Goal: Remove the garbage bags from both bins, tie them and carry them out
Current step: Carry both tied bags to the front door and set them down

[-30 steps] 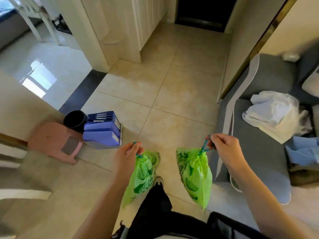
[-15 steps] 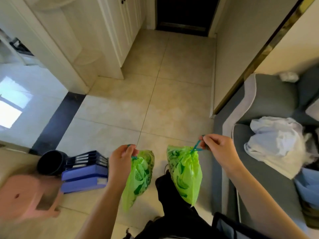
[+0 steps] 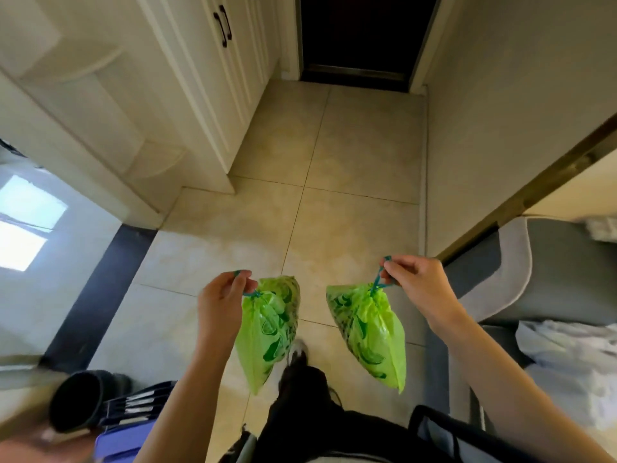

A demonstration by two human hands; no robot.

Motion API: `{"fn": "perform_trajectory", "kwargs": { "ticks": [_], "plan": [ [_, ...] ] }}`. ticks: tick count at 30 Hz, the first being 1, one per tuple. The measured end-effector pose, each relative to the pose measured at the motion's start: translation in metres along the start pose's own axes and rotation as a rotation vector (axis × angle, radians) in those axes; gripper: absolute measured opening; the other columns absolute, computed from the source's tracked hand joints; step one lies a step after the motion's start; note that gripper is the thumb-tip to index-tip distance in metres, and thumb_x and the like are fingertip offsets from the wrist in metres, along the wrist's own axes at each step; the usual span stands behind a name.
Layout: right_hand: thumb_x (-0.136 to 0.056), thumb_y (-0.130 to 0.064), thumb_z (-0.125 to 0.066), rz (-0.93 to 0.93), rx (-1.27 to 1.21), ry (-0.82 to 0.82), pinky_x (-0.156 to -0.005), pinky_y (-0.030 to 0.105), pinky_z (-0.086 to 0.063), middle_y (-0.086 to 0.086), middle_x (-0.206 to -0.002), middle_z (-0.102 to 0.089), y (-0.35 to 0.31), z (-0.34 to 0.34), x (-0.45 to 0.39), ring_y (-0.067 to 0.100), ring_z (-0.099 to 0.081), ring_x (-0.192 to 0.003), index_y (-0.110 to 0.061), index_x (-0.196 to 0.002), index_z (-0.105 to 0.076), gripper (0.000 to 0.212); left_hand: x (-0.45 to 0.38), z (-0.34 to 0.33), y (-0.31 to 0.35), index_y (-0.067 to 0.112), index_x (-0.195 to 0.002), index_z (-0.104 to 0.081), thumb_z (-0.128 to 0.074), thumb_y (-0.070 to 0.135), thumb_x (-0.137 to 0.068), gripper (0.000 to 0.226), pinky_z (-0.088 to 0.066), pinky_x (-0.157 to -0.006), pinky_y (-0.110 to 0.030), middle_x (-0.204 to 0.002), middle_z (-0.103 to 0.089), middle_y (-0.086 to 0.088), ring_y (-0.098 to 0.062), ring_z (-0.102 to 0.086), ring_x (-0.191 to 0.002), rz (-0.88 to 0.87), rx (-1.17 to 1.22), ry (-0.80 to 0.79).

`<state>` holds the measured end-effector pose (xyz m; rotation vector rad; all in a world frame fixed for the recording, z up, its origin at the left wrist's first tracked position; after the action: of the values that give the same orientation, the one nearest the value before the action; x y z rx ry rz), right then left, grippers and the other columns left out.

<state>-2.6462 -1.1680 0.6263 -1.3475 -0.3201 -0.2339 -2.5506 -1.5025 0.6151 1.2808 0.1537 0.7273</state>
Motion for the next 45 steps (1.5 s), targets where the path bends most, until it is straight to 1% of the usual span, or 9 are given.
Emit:
{"fn": "perform_trajectory", "kwargs": {
  "ticks": [4,7,12,14,20,25,29,39,45],
  "plan": [
    [-0.085,-0.014,-0.067,0.030,0.061,-0.001,-0.068,0.018,-0.054,-0.002,-0.064,-0.072,-0.032,-0.003,-0.081,0.007,-0.066,-0.065,-0.017,-0.069,-0.072,0.017,-0.082,-0.032,0.028,0.010,-0.092,-0.071,-0.055,0.010,-0.092,0.016,-0.050,-0.077,-0.024,-0.065,-0.072,0.003,-0.004,-0.070,-0.069,0.010,0.055,-0.016],
    [-0.085,-0.015,-0.068,0.043,0.090,0.075,-0.052,0.013,-0.049,-0.002,-0.062,-0.072,-0.060,0.000,-0.141,0.006,-0.066,-0.063,-0.019,-0.064,-0.071,0.022,-0.143,-0.061,0.049,0.016,-0.087,-0.071,-0.055,0.009,-0.092,0.018,-0.052,-0.078,-0.027,-0.065,-0.072,0.003,-0.007,-0.071,-0.071,0.024,0.066,-0.061],
    [-0.085,-0.007,-0.066,0.051,0.112,0.153,-0.077,0.042,-0.052,0.015,-0.067,-0.069,-0.103,0.005,-0.234,0.019,-0.062,-0.066,-0.001,-0.068,-0.070,0.018,-0.237,-0.112,0.091,0.031,-0.075,-0.072,-0.057,0.029,-0.084,0.018,-0.053,-0.087,-0.038,-0.070,-0.074,0.006,-0.012,-0.070,-0.077,0.028,-0.027,-0.163],
    [-0.085,-0.005,-0.065,0.057,0.117,0.177,-0.078,0.044,-0.051,0.018,-0.069,-0.068,-0.119,0.007,-0.270,0.021,-0.061,-0.066,-0.001,-0.070,-0.070,0.017,-0.272,-0.129,0.110,0.035,-0.075,-0.073,-0.055,0.033,-0.081,0.019,-0.054,-0.088,-0.042,-0.072,-0.073,0.005,-0.012,-0.070,-0.077,0.020,-0.038,-0.184],
    [-0.087,-0.003,-0.062,0.054,0.090,0.185,-0.062,0.016,-0.048,0.007,-0.062,-0.065,-0.156,0.013,-0.384,-0.002,-0.057,-0.050,-0.008,-0.068,-0.069,0.020,-0.375,-0.190,0.165,0.034,-0.071,-0.073,-0.052,0.026,-0.083,0.026,-0.052,-0.090,-0.046,-0.066,-0.071,0.005,-0.014,-0.068,-0.073,-0.008,-0.015,-0.210],
    [-0.087,0.000,-0.061,0.064,0.097,0.126,-0.056,0.012,-0.046,0.004,-0.055,-0.060,-0.179,0.016,-0.503,-0.005,-0.056,-0.047,0.013,-0.073,-0.066,0.019,-0.462,-0.244,0.203,0.025,-0.067,-0.073,-0.056,0.028,-0.079,0.021,-0.051,-0.089,-0.046,-0.065,-0.071,0.004,-0.014,-0.067,-0.073,0.001,0.023,-0.189],
    [-0.087,-0.006,-0.064,0.073,0.137,0.020,-0.061,0.017,-0.049,-0.008,-0.048,-0.061,-0.212,0.017,-0.591,-0.001,-0.058,-0.052,-0.004,-0.063,-0.068,0.025,-0.529,-0.273,0.231,0.026,-0.069,-0.075,-0.060,0.019,-0.088,0.025,-0.054,-0.088,-0.045,-0.071,-0.075,0.005,-0.006,-0.070,-0.070,0.047,0.061,-0.071],
    [-0.086,-0.016,-0.065,0.128,0.197,-0.022,-0.062,0.011,-0.050,-0.008,-0.057,-0.070,-0.301,0.032,-0.789,0.000,-0.064,-0.057,-0.002,-0.068,-0.070,0.023,-0.685,-0.376,0.332,0.037,-0.077,-0.074,-0.059,0.026,-0.087,0.021,-0.053,-0.087,-0.039,-0.078,-0.076,0.007,-0.006,-0.070,-0.079,-0.020,0.012,-0.084],
    [-0.086,-0.015,-0.065,0.152,0.213,0.008,-0.059,0.006,-0.046,-0.011,-0.057,-0.070,-0.348,0.046,-0.912,-0.004,-0.063,-0.056,-0.008,-0.065,-0.071,0.023,-0.783,-0.443,0.378,0.038,-0.081,-0.073,-0.059,0.037,-0.074,0.015,-0.050,-0.075,-0.024,-0.082,-0.077,0.008,-0.006,-0.071,-0.081,-0.002,0.051,-0.117]
  ]
}}
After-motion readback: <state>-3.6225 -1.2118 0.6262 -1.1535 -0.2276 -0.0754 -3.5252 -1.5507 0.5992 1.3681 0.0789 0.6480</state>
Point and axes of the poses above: each hand's wrist, its own x-axis away from the middle knuckle, its own z-axis out of the back of the hand, y = z × x, the point moved 9 cm from there along -x, towards the middle knuckle
